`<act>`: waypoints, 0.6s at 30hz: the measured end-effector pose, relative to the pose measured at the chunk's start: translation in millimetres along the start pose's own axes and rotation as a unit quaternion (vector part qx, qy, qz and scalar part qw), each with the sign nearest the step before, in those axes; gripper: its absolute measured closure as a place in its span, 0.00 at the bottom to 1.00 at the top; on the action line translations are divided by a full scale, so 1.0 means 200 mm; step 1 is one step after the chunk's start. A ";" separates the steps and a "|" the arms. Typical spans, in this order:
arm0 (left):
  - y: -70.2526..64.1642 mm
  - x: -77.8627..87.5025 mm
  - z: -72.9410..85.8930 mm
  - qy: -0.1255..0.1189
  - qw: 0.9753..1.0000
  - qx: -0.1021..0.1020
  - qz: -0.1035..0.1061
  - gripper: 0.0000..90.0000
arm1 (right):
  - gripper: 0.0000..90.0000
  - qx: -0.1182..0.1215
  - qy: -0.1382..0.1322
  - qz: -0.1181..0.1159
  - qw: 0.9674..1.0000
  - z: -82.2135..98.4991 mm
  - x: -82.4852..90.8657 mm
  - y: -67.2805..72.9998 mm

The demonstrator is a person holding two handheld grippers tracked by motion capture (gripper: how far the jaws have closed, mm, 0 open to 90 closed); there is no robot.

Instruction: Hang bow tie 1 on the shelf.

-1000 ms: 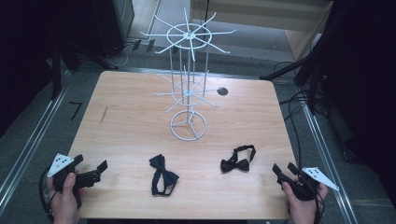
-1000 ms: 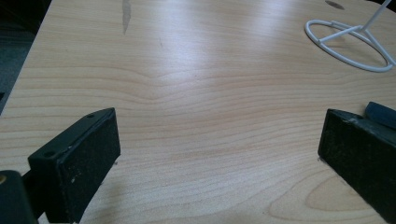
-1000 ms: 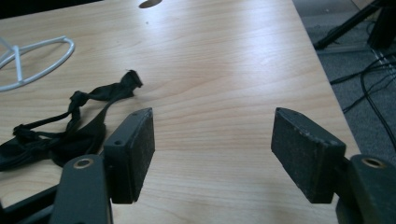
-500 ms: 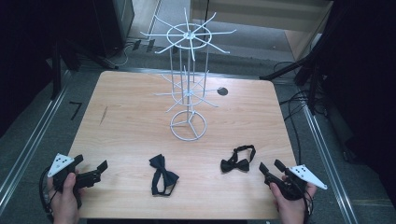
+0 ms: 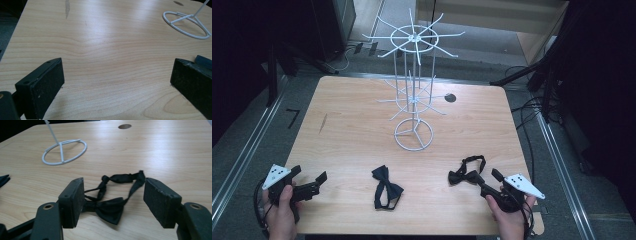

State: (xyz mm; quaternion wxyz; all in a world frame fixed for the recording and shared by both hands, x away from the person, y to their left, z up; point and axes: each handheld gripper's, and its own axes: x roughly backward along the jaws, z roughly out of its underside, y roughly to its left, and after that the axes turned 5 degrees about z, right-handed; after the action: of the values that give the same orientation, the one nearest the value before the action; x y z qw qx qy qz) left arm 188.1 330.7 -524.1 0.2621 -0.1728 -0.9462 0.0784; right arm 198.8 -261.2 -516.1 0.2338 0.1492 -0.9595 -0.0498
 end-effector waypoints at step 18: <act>0.00 0.01 0.00 -0.004 1.000 0.004 0.000 0.00 | 0.37 0.050 0.005 -0.066 0.997 -0.08 -0.10 0.31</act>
State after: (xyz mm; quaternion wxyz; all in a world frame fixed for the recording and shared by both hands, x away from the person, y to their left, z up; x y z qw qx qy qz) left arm 186.7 331.1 -524.2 0.2591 -0.1714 -0.9469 0.0825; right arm 206.4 -197.1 -499.5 0.2267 0.2237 -0.9478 -0.0167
